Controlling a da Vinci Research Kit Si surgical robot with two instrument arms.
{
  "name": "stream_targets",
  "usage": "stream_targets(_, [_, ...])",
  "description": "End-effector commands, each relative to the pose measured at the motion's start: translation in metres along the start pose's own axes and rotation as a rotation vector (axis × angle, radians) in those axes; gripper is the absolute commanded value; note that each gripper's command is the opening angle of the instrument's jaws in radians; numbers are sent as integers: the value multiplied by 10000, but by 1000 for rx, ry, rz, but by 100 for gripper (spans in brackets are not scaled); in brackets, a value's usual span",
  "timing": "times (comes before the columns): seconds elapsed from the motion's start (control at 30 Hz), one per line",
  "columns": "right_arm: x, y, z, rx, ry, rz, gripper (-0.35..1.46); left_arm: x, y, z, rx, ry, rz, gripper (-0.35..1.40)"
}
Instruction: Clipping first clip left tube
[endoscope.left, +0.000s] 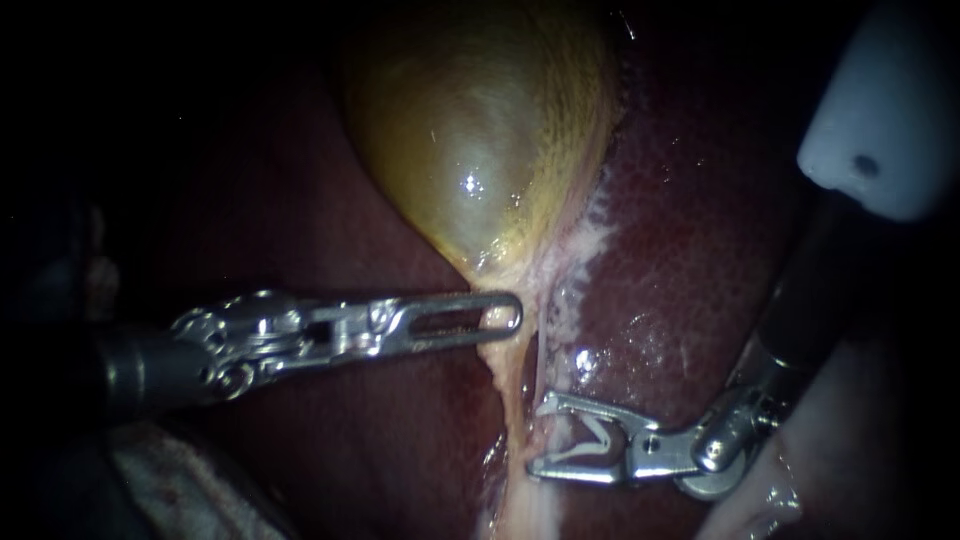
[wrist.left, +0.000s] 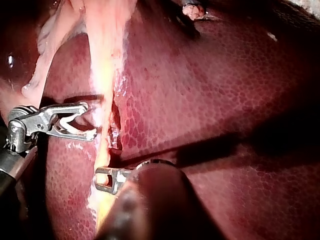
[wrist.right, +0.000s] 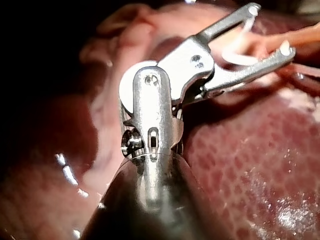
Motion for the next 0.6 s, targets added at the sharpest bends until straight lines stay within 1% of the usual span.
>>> stream_targets(0.03, [-1, 1, 1, -1, 0, -1, 52, 0, 0, 0, -1, 0, 0, -35])
stream_targets(0.6, [-21, 11, 12, -9, 2, -19, 53, -1, 6, 1, -5, -3, 3, -35])
